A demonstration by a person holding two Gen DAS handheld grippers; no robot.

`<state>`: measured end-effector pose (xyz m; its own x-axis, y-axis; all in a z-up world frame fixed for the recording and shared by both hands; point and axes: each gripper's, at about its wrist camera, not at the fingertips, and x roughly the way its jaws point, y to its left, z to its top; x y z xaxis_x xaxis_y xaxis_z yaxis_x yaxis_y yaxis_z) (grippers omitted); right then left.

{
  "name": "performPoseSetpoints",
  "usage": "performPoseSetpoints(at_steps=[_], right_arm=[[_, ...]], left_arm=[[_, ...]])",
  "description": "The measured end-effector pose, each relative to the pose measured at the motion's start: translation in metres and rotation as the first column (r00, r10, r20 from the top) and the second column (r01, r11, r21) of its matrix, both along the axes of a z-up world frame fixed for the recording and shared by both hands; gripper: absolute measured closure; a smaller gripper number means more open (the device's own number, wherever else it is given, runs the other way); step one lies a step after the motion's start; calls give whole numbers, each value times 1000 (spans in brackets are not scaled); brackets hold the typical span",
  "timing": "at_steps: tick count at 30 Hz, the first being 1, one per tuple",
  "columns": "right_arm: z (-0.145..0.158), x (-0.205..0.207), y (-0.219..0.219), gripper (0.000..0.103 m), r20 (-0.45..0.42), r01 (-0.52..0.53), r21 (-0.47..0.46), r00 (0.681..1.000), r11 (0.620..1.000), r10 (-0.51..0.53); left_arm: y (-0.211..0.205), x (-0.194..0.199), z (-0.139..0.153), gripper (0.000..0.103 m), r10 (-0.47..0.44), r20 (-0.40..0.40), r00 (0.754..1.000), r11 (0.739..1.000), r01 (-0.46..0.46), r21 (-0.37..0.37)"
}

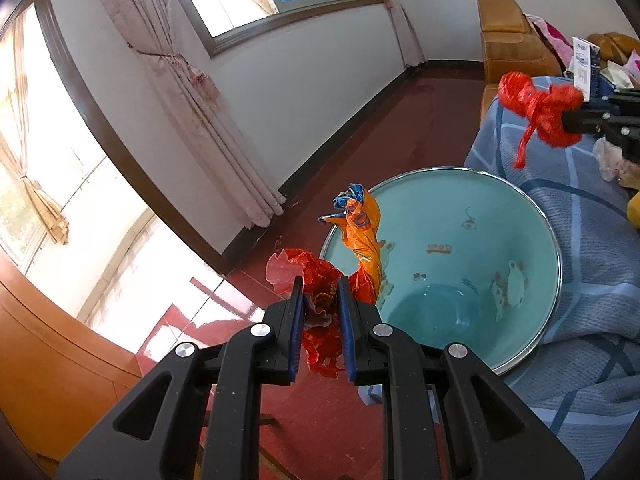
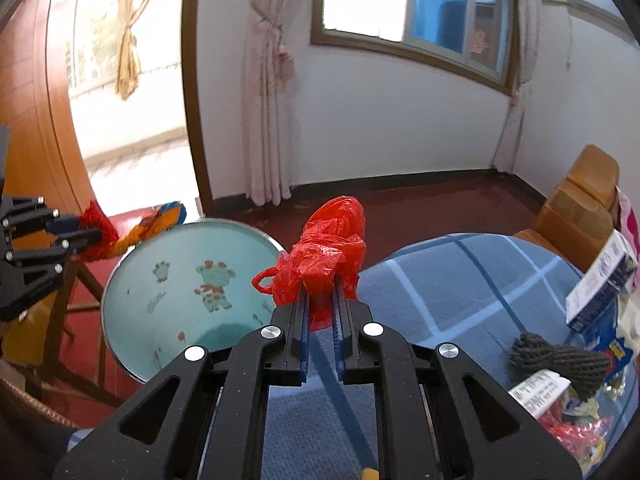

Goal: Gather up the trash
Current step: 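Carry both bags over the blue bin and open both grippers to drop them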

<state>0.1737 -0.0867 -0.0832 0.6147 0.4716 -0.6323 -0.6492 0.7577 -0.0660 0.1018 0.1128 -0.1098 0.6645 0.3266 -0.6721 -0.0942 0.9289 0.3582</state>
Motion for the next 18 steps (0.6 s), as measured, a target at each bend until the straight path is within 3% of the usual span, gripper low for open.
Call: performPoseSetpoints(at_steps=[18], right_arm=[[-14, -11, 28, 92, 3, -87, -87, 996, 992, 87]], left_arm=[[1, -1, 0, 87, 0, 0, 1000, 1000, 0, -12]])
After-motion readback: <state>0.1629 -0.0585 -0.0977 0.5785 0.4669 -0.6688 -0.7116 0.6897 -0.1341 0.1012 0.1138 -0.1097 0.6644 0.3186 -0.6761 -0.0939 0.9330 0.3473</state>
